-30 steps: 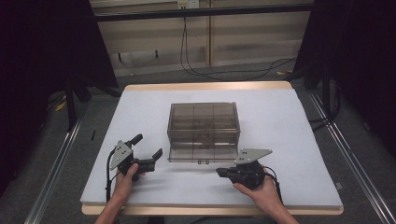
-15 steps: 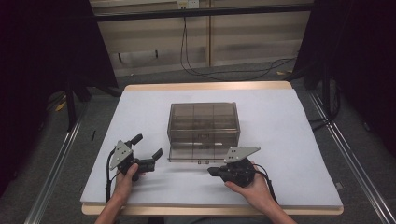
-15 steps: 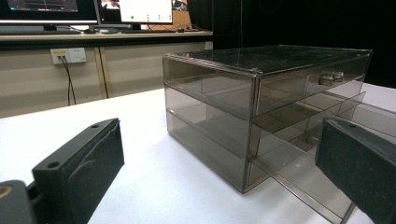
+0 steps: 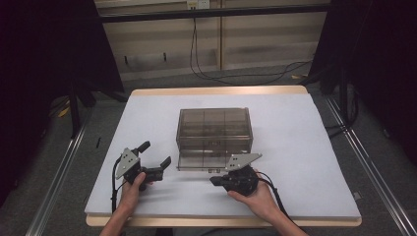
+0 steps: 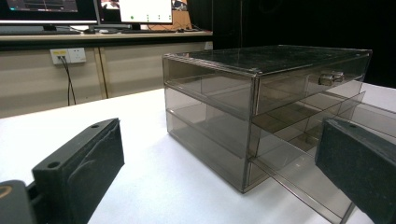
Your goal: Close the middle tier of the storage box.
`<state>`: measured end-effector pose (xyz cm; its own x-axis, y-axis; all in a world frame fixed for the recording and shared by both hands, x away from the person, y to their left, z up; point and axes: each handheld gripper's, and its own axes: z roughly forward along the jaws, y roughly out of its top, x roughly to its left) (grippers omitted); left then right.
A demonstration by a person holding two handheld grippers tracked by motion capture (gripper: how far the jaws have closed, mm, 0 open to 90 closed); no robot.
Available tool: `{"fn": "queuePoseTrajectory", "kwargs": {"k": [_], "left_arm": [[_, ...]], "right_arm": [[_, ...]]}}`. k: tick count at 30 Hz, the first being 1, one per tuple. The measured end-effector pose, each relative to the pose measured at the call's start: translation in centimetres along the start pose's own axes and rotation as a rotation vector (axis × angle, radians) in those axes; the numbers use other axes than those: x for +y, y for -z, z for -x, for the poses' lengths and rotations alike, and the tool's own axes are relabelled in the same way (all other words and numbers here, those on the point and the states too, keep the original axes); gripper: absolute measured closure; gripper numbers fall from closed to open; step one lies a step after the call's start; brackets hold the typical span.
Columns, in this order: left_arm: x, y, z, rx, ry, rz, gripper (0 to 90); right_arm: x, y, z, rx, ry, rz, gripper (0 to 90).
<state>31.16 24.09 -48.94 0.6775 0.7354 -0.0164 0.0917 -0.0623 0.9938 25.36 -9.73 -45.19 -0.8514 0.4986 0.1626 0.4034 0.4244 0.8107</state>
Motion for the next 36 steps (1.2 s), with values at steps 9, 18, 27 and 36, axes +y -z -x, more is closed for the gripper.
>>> {"fn": "queuePoseTrajectory", "kwargs": {"k": [9, 18, 27, 36], "left_arm": [[0.0, 0.0, -0.1, -0.003, -0.01, -0.005, 1.2], [0.0, 0.0, -0.1, -0.003, -0.014, -0.007, 1.2], [0.0, 0.1, -0.1, -0.004, -0.014, -0.007, 1.2], [0.0, 0.1, -0.1, -0.003, -0.012, -0.006, 1.2]], "right_arm": [[-0.4, -0.7, 0.1, -0.005, -0.01, -0.01, 90.0], [-0.6, -1.6, 0.9, -0.031, -0.026, -0.02, 90.0], [-0.7, -1.9, 1.3, -0.049, -0.04, -0.027, 90.0], [-0.9, -2.1, 1.5, -0.072, -0.047, -0.021, 90.0]]}}
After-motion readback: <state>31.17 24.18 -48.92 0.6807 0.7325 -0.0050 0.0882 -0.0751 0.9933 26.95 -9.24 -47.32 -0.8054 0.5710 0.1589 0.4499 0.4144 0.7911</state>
